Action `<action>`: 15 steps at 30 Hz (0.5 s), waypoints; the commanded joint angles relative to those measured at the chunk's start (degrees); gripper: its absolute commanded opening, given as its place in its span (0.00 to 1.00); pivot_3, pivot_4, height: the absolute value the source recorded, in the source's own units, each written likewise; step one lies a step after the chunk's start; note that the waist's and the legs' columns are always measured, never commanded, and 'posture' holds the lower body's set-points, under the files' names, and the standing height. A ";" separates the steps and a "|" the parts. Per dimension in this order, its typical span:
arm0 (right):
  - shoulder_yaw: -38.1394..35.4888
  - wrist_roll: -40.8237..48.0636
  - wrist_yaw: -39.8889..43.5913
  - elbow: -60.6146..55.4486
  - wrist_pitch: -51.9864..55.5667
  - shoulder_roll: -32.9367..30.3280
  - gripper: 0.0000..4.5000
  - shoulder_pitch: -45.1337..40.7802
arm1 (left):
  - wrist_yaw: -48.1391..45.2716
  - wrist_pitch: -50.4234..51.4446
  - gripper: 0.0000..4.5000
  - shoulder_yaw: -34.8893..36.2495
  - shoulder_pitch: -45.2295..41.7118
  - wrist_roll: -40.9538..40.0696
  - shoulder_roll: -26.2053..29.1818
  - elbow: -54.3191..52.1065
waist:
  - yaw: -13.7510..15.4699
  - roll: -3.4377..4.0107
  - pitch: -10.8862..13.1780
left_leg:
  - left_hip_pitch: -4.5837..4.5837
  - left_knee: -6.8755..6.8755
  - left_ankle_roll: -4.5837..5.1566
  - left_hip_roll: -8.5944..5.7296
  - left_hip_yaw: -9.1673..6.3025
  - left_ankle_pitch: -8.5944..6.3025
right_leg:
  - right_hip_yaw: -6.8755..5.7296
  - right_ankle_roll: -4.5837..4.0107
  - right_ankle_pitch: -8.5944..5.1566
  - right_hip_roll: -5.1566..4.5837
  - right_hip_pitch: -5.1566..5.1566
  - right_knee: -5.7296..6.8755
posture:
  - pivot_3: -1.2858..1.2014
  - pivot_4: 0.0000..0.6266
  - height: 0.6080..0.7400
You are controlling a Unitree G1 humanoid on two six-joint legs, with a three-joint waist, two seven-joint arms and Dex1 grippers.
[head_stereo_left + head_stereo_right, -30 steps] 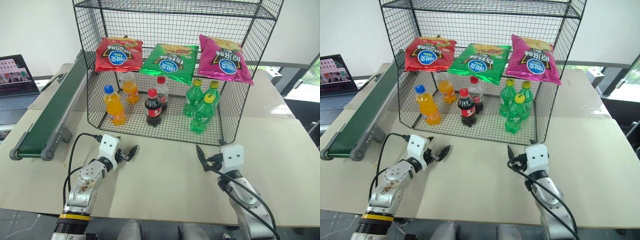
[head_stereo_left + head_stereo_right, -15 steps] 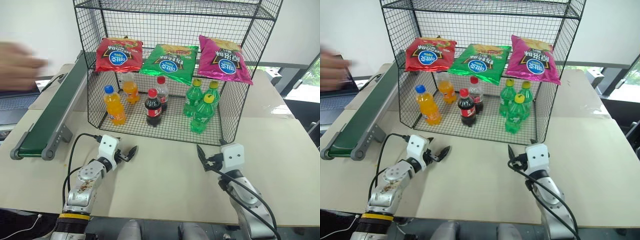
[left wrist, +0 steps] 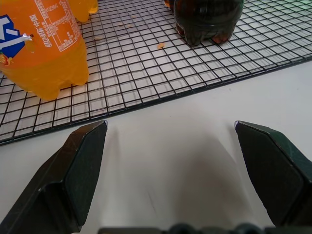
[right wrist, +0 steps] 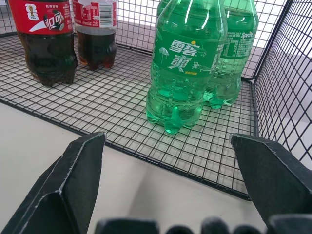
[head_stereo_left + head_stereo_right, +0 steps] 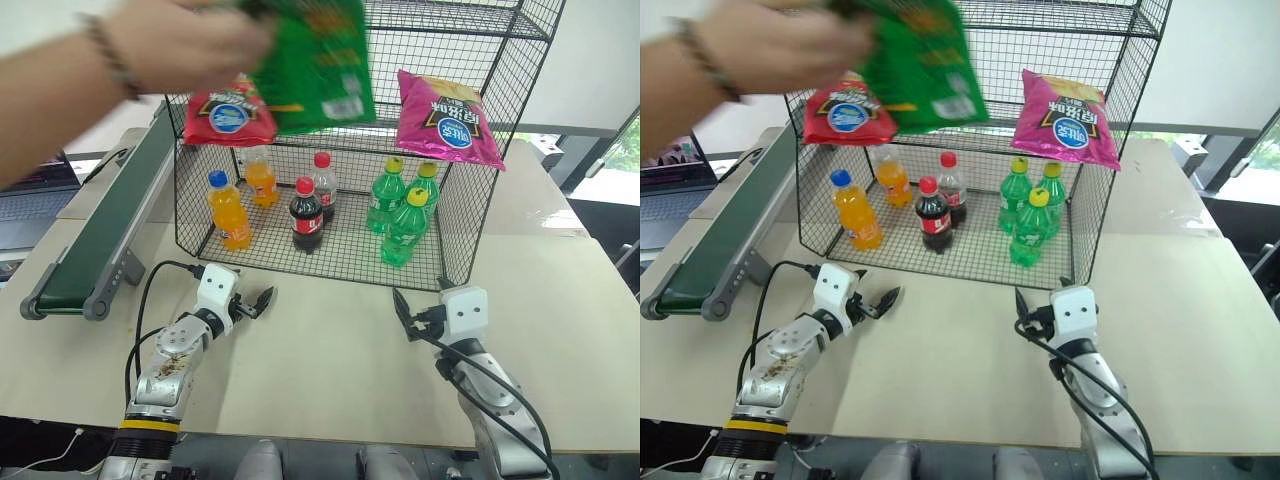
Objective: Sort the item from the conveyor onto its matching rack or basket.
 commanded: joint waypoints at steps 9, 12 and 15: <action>0.69 -0.26 -0.03 -1.04 -1.78 0.63 1.00 -0.62 | 0.34 -0.89 0.99 1.98 0.44 0.07 1.48 -2.30 | -0.02 0.00 0.00 | 0.00 0.00 0.00 0.00 0.00 0.00 | 0.00 0.00 0.00 0.00 0.00 0.00 | 0.52 0.24 1.00; 0.87 -0.18 0.13 -0.58 -1.74 0.67 1.00 -1.16 | 0.60 -0.95 0.99 2.26 0.72 0.23 1.54 -2.47 | -0.04 0.00 0.00 | 0.00 0.00 0.01 0.00 0.00 0.00 | 0.00 0.00 0.00 0.00 0.00 0.00 | 0.52 0.24 1.00; 0.86 -0.13 0.30 -0.15 -1.83 0.58 1.00 -1.55 | 0.81 -1.26 0.99 2.62 0.81 0.60 1.95 -2.45 | -0.01 0.00 0.00 | 0.00 0.01 0.01 0.00 0.00 0.00 | 0.00 0.00 0.00 0.00 0.00 0.00 | 0.52 0.24 1.00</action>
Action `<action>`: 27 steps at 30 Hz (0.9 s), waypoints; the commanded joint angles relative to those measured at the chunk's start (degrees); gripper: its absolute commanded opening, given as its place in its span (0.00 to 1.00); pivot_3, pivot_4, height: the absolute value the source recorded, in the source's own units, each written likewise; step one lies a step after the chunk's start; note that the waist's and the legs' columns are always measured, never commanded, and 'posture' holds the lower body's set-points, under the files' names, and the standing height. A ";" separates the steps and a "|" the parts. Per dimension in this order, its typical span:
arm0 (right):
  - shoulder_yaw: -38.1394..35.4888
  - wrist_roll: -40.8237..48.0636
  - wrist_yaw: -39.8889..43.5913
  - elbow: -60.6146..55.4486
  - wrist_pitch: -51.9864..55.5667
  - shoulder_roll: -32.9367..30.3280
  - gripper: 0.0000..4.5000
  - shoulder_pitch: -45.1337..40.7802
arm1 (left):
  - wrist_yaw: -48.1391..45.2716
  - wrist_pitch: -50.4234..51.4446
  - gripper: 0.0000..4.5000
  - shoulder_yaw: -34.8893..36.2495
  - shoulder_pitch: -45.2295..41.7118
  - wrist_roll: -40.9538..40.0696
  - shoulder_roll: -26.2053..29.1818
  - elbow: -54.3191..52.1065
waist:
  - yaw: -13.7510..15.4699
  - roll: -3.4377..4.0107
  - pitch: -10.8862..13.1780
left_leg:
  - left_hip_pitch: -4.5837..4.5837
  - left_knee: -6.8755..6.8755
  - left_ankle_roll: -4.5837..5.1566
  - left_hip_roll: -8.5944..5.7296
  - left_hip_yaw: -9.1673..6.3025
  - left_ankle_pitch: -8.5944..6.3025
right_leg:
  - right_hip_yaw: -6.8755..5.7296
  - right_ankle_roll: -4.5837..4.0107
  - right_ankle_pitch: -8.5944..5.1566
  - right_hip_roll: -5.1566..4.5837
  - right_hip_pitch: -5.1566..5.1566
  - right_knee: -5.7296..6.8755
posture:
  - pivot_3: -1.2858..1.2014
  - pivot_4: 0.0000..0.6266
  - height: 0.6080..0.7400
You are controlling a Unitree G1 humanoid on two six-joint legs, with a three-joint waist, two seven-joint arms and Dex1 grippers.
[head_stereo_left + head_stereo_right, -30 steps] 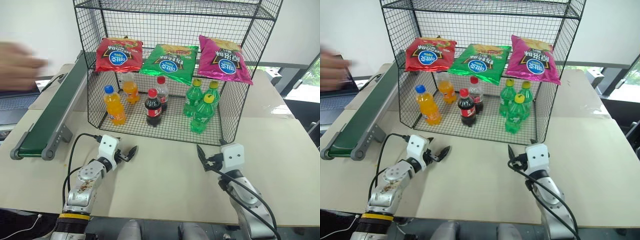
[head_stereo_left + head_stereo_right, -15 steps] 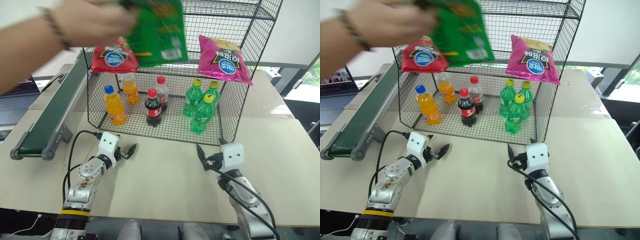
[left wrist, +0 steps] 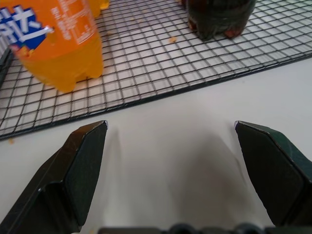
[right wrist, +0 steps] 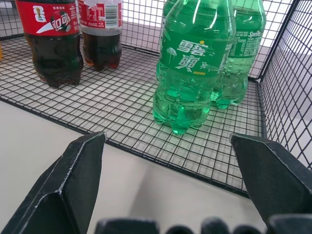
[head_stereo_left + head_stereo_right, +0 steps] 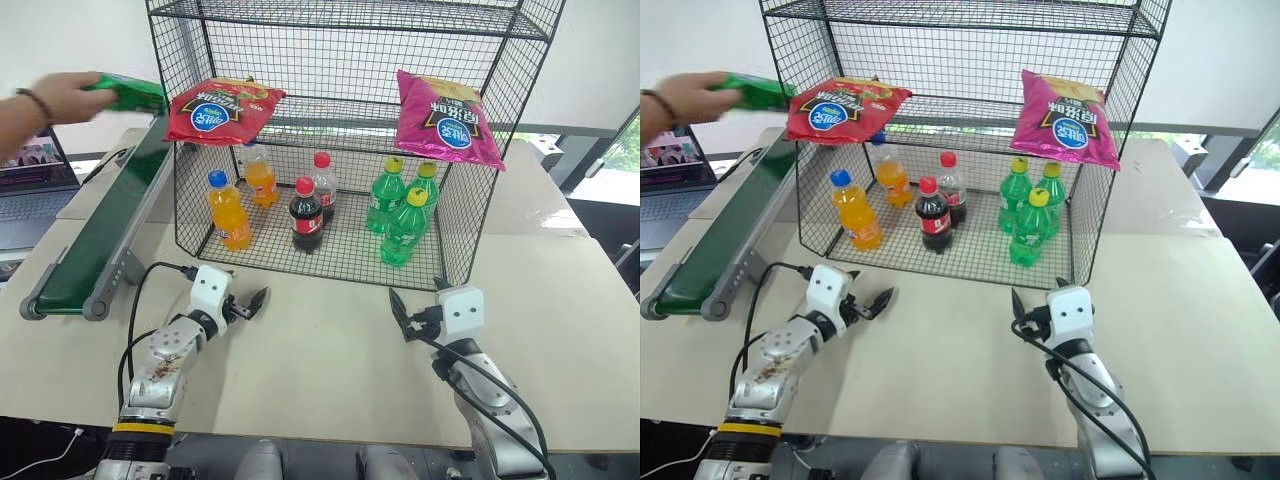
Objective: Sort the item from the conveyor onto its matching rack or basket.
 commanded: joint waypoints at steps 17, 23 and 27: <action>0.38 2.36 5.51 -2.28 -0.60 -2.46 1.00 -3.04 | -1.44 6.87 0.99 9.90 4.39 -8.39 1.83 -9.43 | -0.20 0.00 0.00 | 0.00 0.00 0.02 0.00 0.00 -0.02 | 0.00 0.00 -0.01 0.00 0.00 0.00 | 0.52 0.24 1.00; -1.04 13.53 17.77 -5.40 1.47 -8.14 1.00 -7.34 | -0.52 25.94 0.99 24.70 10.73 -33.09 3.10 -24.90 | -0.81 -0.01 0.01 | -0.02 0.02 0.07 0.02 -0.01 -0.05 | 0.00 0.03 -0.03 -0.01 0.00 0.01 | 0.52 0.24 1.00; -0.79 23.16 26.20 -5.16 4.77 -11.28 1.00 -14.13 | 6.22 33.23 0.99 37.17 13.29 -51.19 3.12 -26.09 | -1.60 -0.03 0.03 | 0.03 0.06 0.10 0.02 -0.05 -0.06 | -0.02 0.04 -0.03 -0.01 0.09 0.04 | 0.52 0.24 1.00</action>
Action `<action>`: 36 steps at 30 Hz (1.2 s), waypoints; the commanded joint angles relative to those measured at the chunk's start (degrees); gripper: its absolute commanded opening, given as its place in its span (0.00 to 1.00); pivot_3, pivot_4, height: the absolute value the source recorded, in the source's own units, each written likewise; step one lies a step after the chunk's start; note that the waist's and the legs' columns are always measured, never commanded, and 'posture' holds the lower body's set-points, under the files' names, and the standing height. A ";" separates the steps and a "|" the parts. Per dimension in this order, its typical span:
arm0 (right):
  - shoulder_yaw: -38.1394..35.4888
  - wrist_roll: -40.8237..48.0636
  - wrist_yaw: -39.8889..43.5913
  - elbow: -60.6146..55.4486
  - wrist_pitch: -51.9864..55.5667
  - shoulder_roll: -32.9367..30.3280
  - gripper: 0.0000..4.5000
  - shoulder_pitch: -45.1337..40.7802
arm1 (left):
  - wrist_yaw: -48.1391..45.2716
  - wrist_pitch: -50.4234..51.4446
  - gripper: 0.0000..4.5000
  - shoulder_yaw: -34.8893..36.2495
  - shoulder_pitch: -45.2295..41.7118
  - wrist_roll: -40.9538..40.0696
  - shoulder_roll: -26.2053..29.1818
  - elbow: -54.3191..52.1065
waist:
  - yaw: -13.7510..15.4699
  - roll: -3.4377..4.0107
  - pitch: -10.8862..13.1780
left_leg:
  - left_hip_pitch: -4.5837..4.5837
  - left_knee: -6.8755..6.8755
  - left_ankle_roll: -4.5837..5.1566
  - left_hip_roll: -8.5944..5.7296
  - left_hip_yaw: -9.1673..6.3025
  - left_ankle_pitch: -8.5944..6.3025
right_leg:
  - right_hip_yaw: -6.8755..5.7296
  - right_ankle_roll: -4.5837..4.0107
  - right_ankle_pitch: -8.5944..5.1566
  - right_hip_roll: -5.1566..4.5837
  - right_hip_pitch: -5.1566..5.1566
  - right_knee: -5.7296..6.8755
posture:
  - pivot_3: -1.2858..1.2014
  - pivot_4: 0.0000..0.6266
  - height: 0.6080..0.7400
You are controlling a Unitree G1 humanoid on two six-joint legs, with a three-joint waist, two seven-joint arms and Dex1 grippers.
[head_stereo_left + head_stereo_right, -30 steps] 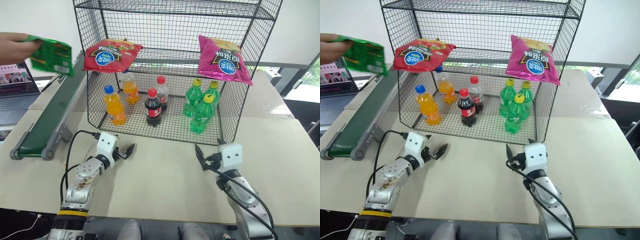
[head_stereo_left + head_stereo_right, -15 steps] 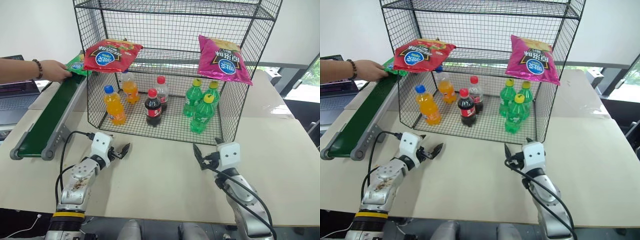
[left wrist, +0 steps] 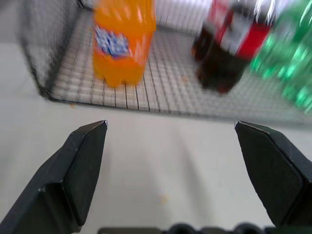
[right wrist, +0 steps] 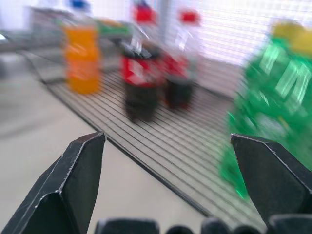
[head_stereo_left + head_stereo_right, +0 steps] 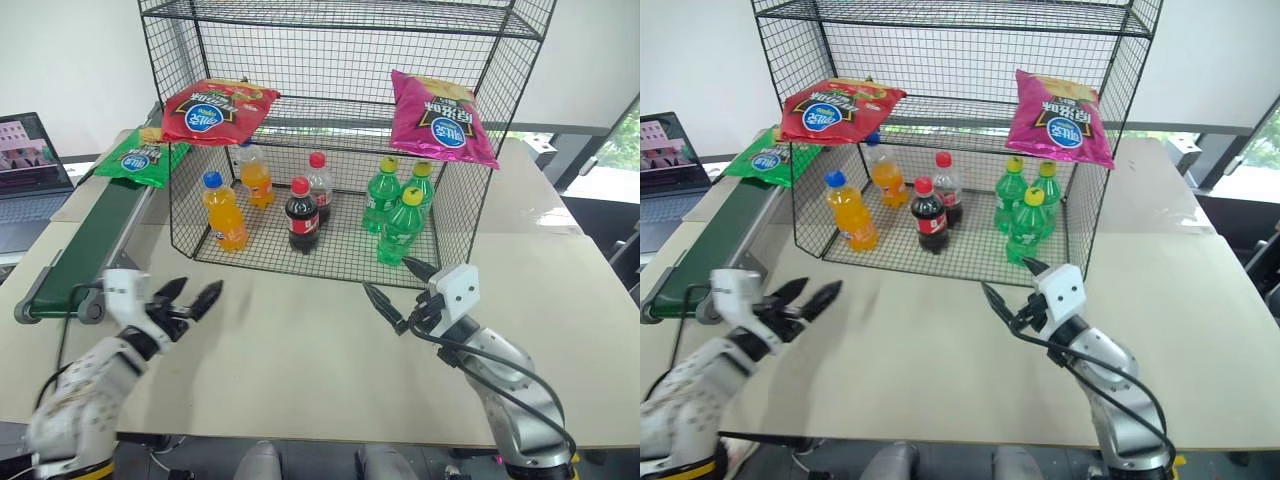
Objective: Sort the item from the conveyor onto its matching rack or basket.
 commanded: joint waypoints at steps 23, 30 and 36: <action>7.97 19.75 25.93 8.53 4.91 2.31 1.00 -27.78 | 33.86 -10.42 0.99 24.12 8.67 -52.34 -2.13 10.30 | 0.51 -0.15 -0.03 | 0.03 -0.01 0.08 0.01 -0.19 -0.06 | -0.29 -0.15 -0.08 -0.02 0.05 -0.03 | 0.52 0.24 1.00; 6.98 20.55 27.45 8.25 4.08 2.15 1.00 -28.79 | 36.86 -11.20 0.99 20.98 6.63 -54.02 -2.21 10.19 | 0.20 -0.20 -0.06 | 0.02 -0.04 0.06 0.01 -0.21 -0.06 | -0.32 -0.15 -0.07 -0.02 0.02 -0.03 | 0.52 0.24 1.00; 7.08 19.80 28.40 8.48 3.10 1.62 1.00 -28.95 | 37.36 -11.41 0.99 21.05 8.09 -55.98 -2.38 10.49 | 0.01 -0.19 -0.06 | 0.03 -0.08 0.06 0.02 -0.21 -0.06 | -0.34 -0.17 -0.08 -0.02 -0.02 -0.02 | 0.52 0.24 1.00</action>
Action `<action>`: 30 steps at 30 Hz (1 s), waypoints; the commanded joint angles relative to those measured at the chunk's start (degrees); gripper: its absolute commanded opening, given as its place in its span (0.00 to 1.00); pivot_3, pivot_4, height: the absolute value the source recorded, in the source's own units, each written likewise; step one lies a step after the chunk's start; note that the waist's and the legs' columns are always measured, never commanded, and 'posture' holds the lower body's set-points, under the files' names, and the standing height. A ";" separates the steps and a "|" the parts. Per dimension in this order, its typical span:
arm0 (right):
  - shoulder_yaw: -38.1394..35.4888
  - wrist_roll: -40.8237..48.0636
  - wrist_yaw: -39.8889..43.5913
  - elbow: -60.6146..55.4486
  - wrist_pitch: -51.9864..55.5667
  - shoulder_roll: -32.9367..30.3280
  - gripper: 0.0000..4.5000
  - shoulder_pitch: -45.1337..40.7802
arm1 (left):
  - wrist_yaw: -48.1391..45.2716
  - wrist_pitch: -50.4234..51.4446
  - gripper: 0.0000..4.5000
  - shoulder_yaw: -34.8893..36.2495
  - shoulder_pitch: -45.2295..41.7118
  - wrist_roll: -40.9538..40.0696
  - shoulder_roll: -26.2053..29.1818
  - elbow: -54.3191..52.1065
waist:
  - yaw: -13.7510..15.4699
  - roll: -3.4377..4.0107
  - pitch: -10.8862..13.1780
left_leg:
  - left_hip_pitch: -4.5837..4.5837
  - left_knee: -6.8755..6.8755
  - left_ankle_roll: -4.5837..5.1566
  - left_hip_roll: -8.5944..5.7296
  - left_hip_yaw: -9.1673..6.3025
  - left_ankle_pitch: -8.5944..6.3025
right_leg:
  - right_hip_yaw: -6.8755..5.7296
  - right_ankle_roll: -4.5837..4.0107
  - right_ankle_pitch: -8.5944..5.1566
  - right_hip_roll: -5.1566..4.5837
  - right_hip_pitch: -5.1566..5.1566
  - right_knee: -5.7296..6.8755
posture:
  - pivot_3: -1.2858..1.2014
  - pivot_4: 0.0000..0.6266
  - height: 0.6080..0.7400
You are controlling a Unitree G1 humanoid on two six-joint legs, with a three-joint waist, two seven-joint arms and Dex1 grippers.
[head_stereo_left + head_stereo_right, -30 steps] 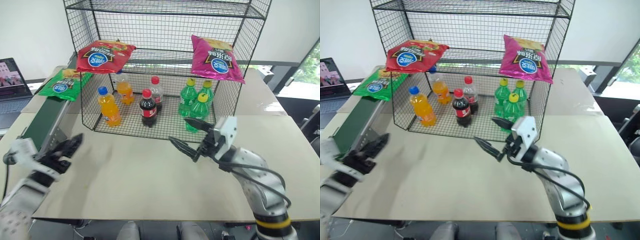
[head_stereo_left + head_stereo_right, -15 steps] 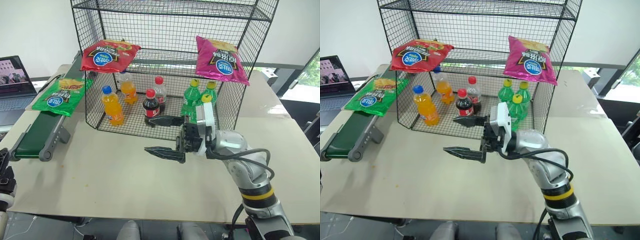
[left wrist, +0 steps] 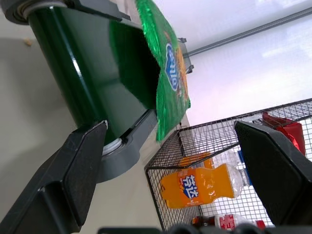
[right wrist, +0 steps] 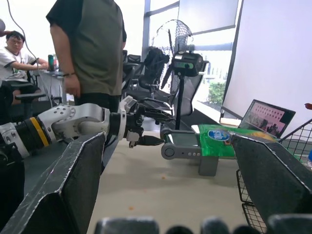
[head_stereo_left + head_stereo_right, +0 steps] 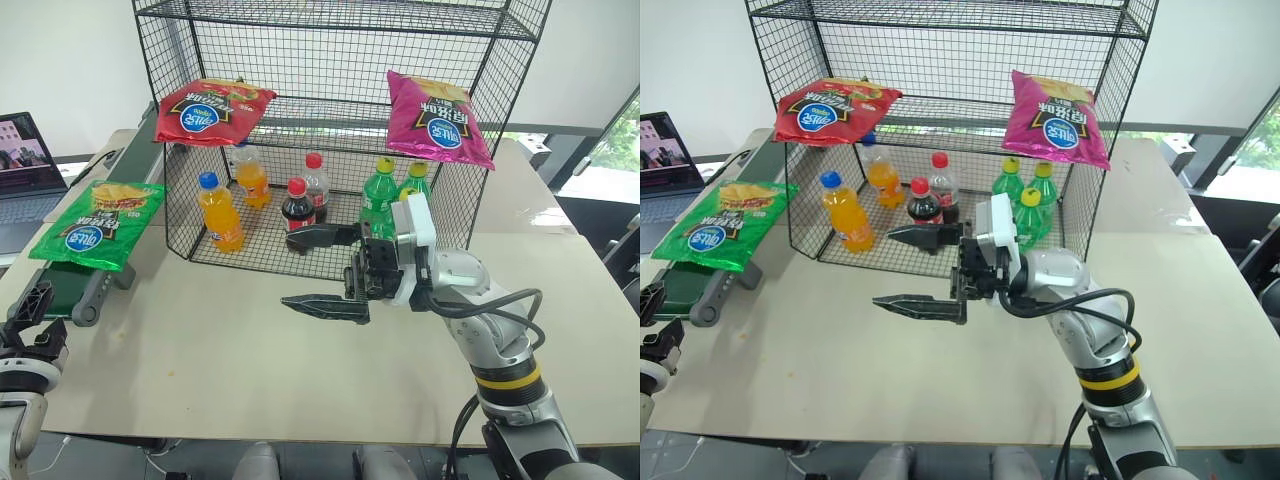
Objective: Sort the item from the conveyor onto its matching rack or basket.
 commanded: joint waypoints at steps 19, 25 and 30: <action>-1.54 1.39 -0.69 -0.95 0.26 -0.08 1.00 -2.31 | -3.00 -1.09 0.99 1.82 5.46 -3.20 1.27 1.67 | 0.11 0.00 0.01 | -0.01 -0.06 -0.05 0.00 0.01 0.01 | -0.02 -0.05 -0.04 0.00 -0.05 -0.05 | 0.52 0.24 1.00; -1.35 1.13 -0.95 -0.65 0.11 0.25 1.00 -2.43 | -4.14 -0.85 0.94 1.06 4.91 -1.62 2.31 1.61 | 0.12 0.00 0.01 | -0.02 -0.08 -0.05 0.00 0.01 0.01 | -0.02 -0.05 -0.04 -0.01 -0.06 -0.05 | 0.52 0.24 1.00; -1.30 0.78 -1.08 -0.44 -0.23 0.49 1.00 -2.45 | -5.11 -0.48 0.50 1.00 5.58 -1.91 2.19 1.04 | 0.05 0.01 0.01 | -0.02 -0.11 -0.06 0.00 0.01 0.02 | -0.02 -0.06 -0.05 -0.01 -0.08 -0.06 | 0.52 0.24 1.00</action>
